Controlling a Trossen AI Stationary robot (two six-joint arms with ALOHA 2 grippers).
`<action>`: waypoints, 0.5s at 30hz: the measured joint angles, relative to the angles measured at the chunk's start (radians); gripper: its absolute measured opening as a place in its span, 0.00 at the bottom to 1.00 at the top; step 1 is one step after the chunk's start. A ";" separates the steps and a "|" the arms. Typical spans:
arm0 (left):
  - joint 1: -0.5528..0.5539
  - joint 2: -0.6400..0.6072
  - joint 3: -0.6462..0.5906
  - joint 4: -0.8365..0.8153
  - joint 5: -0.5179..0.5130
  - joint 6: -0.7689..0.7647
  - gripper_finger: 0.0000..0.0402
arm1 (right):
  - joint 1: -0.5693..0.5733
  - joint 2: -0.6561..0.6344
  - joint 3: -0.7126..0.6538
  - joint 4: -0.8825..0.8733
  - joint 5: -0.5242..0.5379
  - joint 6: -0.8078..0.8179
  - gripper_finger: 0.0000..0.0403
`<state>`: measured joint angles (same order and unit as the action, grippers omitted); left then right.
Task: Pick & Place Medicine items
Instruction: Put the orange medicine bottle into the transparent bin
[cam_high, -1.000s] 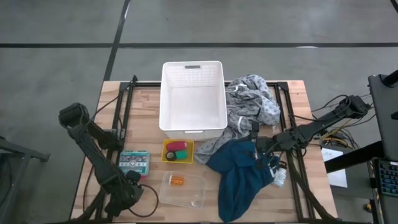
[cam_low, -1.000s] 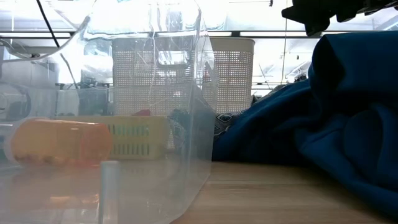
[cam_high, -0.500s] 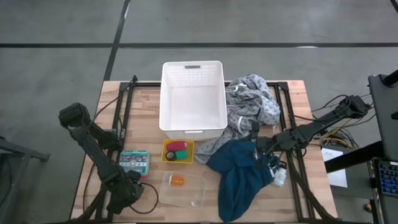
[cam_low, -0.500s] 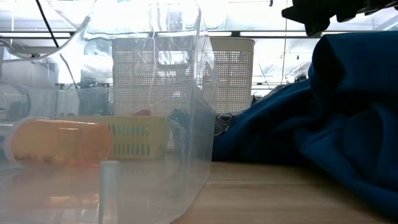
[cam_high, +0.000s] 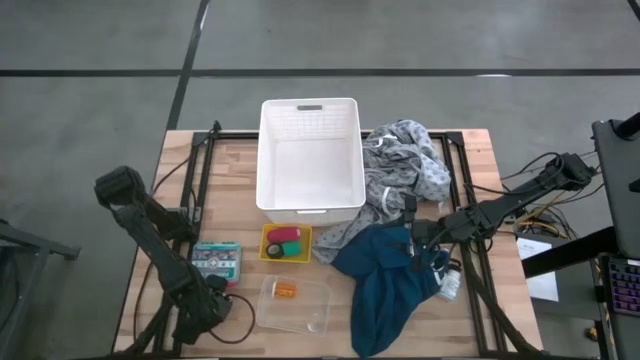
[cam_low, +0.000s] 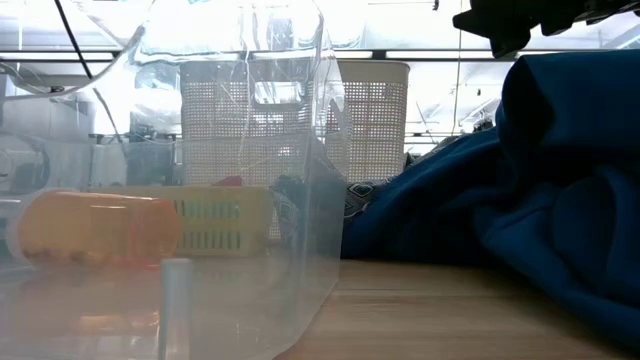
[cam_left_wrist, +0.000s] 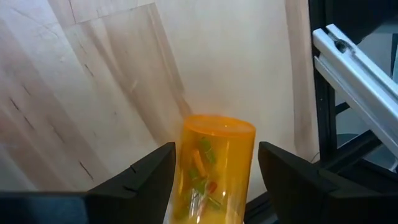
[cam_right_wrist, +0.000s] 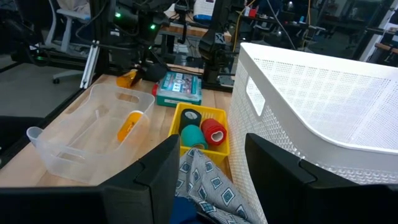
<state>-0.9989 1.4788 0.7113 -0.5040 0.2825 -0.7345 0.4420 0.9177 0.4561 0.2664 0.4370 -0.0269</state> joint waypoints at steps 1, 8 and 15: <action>0.000 0.007 0.000 0.004 0.001 0.000 0.58 | 0.000 0.000 0.000 0.000 0.000 0.000 0.44; 0.000 0.068 0.004 0.014 0.032 0.003 0.56 | 0.000 0.000 0.000 0.000 0.000 0.000 0.44; 0.001 0.075 0.006 0.011 0.036 0.003 0.53 | 0.000 0.000 0.000 0.000 0.000 0.000 0.45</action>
<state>-0.9981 1.5539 0.7177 -0.4934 0.3183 -0.7319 0.4423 0.9178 0.4561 0.2665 0.4374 -0.0269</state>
